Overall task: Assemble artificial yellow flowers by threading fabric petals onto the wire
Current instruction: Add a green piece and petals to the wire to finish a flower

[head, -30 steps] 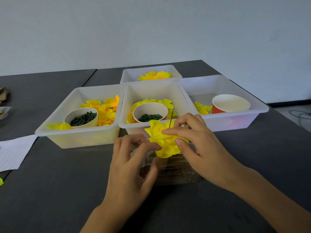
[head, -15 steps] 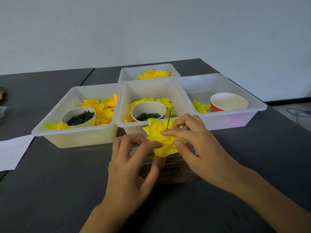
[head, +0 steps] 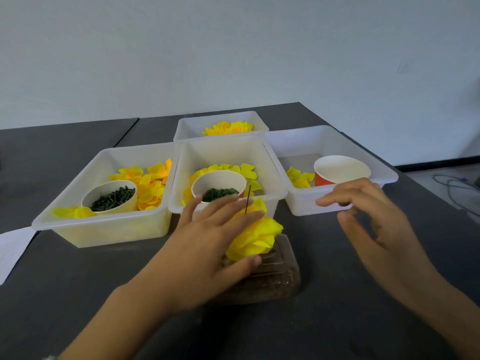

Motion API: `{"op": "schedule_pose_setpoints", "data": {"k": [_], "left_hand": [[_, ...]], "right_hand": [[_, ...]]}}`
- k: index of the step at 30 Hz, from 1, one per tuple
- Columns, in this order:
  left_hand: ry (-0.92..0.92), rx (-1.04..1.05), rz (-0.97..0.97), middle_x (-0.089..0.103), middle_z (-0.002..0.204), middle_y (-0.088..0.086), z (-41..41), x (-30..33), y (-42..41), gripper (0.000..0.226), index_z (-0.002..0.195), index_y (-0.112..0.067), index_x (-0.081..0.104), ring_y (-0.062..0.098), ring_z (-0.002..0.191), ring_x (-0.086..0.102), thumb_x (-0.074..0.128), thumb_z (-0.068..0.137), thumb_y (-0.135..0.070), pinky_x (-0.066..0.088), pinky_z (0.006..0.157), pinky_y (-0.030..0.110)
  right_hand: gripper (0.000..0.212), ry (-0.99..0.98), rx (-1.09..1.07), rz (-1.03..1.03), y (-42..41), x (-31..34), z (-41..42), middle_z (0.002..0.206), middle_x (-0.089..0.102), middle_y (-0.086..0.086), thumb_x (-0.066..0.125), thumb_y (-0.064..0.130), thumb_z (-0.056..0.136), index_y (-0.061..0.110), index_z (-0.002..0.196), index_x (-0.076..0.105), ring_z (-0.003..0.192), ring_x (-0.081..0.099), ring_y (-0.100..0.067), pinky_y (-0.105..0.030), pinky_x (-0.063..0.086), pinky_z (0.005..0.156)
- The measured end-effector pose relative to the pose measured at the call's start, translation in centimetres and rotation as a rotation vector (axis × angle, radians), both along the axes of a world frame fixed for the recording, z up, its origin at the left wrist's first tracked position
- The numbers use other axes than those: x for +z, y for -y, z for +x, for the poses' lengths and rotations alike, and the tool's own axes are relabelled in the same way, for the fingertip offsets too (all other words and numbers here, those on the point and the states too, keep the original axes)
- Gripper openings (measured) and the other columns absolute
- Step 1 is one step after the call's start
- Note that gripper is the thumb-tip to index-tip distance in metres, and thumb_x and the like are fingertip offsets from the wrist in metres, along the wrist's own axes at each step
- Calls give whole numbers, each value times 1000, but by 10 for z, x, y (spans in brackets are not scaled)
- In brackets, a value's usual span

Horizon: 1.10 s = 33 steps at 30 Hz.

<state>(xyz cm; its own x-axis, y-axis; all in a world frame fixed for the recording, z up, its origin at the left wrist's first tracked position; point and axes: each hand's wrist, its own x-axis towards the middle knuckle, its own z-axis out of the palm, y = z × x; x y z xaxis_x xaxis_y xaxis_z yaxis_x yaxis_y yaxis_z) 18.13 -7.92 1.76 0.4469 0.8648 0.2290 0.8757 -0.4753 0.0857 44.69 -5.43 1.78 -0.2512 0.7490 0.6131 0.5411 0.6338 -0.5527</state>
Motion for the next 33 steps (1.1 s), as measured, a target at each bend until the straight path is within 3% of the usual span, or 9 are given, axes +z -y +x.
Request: {"op": "schedule_pose_setpoints", "data": {"k": [3, 6, 12, 16, 22, 25, 29, 31, 33], "left_hand": [[-41, -2, 6, 11, 161, -24, 0, -14, 0, 70, 153, -48, 11, -2, 149, 0, 28, 89, -72, 7, 122, 50], [-35, 8, 20, 11, 162, -23, 0, -23, 1, 73, 153, -48, 8, 0, 150, 3, 35, 89, -69, 5, 122, 51], [19, 7, 60, 4, 163, -23, 1, -37, 2, 76, 154, -47, 5, 1, 150, -2, 42, 89, -64, 3, 120, 49], [81, 4, 83, 3, 163, -22, 2, -43, 1, 74, 155, -45, 7, 3, 151, 0, 41, 91, -63, 11, 118, 58], [112, 5, 100, -3, 163, -24, 4, -48, 1, 72, 154, -46, 3, 1, 150, -4, 38, 93, -62, 5, 118, 57], [136, 15, 108, -1, 163, -23, 7, -50, 3, 71, 155, -45, 6, 1, 150, -5, 39, 94, -60, 4, 118, 55], [126, 23, 118, -4, 163, -23, 7, -51, 3, 69, 155, -45, 6, 0, 149, -9, 37, 95, -59, 1, 119, 54], [125, 30, 124, -5, 163, -23, 8, -53, 3, 69, 155, -45, 5, 0, 149, -10, 37, 96, -58, 0, 118, 54], [139, 30, 123, -4, 163, -23, 8, -54, 3, 68, 155, -45, 6, 0, 149, -9, 37, 96, -58, 0, 118, 53]], "right_hand": [[26, -30, -111, -25, -28, 11, 23, 105, 53, 20, 48, 6, 93, 27, 97, 63, 98, 52, 4, -2, 40, 80], [29, 47, -268, -51, -83, 25, 38, 103, 57, 2, 46, 1, 91, 20, 97, 67, 88, 52, -10, -16, 39, 78], [28, 675, -289, -427, -194, 14, 47, 121, 61, -10, 40, 7, 95, 16, 98, 67, 102, 54, -26, -31, 40, 83], [28, 1019, -319, -703, -223, -3, 46, 134, 54, -5, 48, 23, 97, 20, 122, 61, 116, 51, -26, -32, 39, 93], [41, 1119, -302, -889, -232, -7, 38, 142, 44, -4, 48, 34, 98, 26, 139, 47, 123, 46, -27, -36, 39, 99], [41, 1104, -321, -826, -234, -11, 34, 146, 41, -6, 40, 23, 101, 19, 142, 43, 129, 41, -29, -34, 34, 99], [25, 988, -293, -752, -236, -8, 35, 113, 55, -10, 42, 13, 98, 10, 112, 62, 91, 52, -24, -30, 40, 78], [20, 913, -291, -707, -235, -4, 37, 90, 59, -8, 45, 13, 95, 12, 81, 60, 70, 53, -21, -29, 43, 61], [25, 831, -288, -626, -233, 0, 38, 75, 59, -8, 47, 17, 94, 13, 70, 51, 59, 54, -21, -26, 41, 51]]}}
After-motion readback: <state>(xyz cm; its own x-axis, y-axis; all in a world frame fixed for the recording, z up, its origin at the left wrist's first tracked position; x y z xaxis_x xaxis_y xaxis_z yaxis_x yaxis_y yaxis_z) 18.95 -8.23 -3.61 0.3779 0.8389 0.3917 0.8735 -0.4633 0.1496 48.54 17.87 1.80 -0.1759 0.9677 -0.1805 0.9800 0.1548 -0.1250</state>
